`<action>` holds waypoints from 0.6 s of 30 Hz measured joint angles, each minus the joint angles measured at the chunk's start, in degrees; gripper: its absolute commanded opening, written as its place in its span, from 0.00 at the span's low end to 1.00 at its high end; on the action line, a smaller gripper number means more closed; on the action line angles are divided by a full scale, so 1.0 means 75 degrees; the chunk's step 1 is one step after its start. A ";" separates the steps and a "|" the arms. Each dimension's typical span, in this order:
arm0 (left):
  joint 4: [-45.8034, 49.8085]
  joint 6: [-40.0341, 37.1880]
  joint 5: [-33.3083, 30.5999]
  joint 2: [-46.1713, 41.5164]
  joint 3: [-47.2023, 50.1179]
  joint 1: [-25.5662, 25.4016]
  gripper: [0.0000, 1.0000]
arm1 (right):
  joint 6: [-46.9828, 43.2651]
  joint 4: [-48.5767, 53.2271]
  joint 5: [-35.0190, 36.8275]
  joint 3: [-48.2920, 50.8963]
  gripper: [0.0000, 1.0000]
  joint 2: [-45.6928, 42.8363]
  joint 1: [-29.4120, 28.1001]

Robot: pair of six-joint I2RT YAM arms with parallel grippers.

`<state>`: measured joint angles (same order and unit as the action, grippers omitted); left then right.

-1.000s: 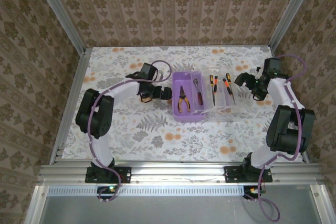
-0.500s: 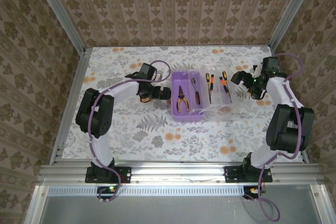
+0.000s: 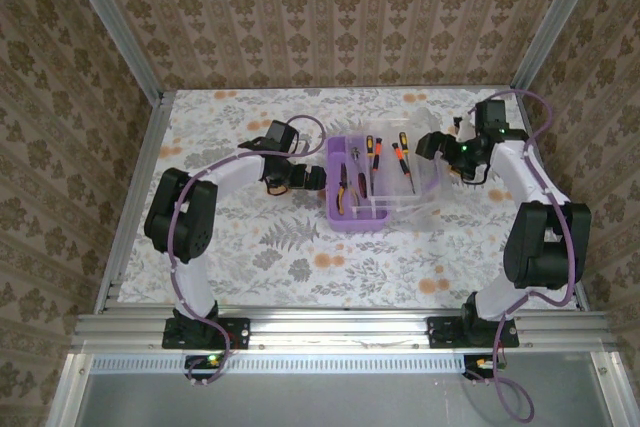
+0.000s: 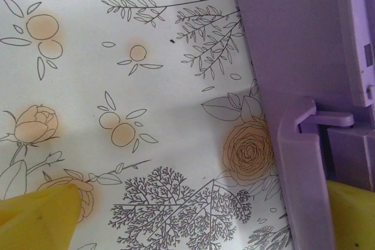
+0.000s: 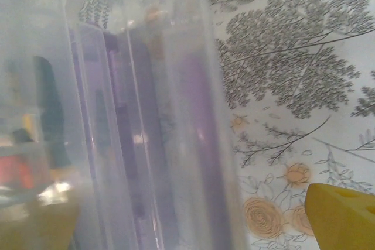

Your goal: Pack the tool kit

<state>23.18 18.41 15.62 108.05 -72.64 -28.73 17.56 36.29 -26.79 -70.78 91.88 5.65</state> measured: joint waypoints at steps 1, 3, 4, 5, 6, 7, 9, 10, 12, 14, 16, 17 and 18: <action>0.0000 0.0000 0.0000 0.0000 0.0000 0.0000 1.00 | -0.0006 0.0020 0.0000 -0.0006 1.00 0.0000 -0.0052; 0.0000 0.0000 0.0000 0.0000 0.0000 0.0000 1.00 | -0.0009 0.0047 0.0026 -0.0047 1.00 0.0000 -0.0128; 0.0000 0.0000 0.0000 0.0000 0.0000 0.0000 1.00 | -0.0009 0.0058 0.0038 -0.0067 1.00 -0.0009 -0.0152; 0.0000 0.0003 0.0000 0.0000 0.0000 0.0000 1.00 | -0.0009 0.0082 0.0061 -0.0082 1.00 -0.0032 -0.0178; 0.0000 0.0000 0.0000 0.0000 0.0000 0.0000 1.00 | -0.0009 0.0143 0.0087 -0.0102 1.00 -0.0064 -0.0216; 0.0000 0.0000 0.0000 0.0000 0.0000 0.0000 1.00 | -0.0012 0.0201 0.0090 -0.0131 1.00 -0.0108 -0.0254; -0.0003 0.0003 0.0003 0.0000 0.0000 0.0000 1.00 | -0.0015 0.0344 0.0082 -0.0239 1.00 -0.0233 -0.0399; -0.0003 0.0003 0.0003 0.0000 0.0000 0.0000 1.00 | -0.0017 0.0411 0.0076 -0.0312 1.00 -0.0300 -0.0481; -0.0032 0.0003 0.0012 0.0006 0.0000 -0.0006 1.00 | -0.0041 0.0525 0.0050 -0.0513 1.00 -0.0455 -0.0632; -0.0067 0.0003 0.0026 0.0029 0.0000 -0.0020 1.00 | -0.0052 0.0586 -0.0006 -0.0685 1.00 -0.0583 -0.0729; -0.0093 0.0003 0.0061 0.0044 0.0000 -0.0020 1.00 | -0.0064 0.0627 -0.0114 -0.0833 1.00 -0.0676 -0.0799; -0.0096 0.0003 0.0064 0.0047 0.0000 -0.0020 1.00 | -0.0064 0.0629 -0.0160 -0.0895 1.00 -0.0705 -0.0836; -0.0096 0.0003 0.0064 0.0047 0.0000 -0.0020 1.00 | -0.0061 0.0632 -0.0204 -0.0953 1.00 -0.0714 -0.0868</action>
<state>22.46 18.44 16.10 108.40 -72.64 -28.88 17.10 41.04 -28.32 -77.93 86.52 -0.86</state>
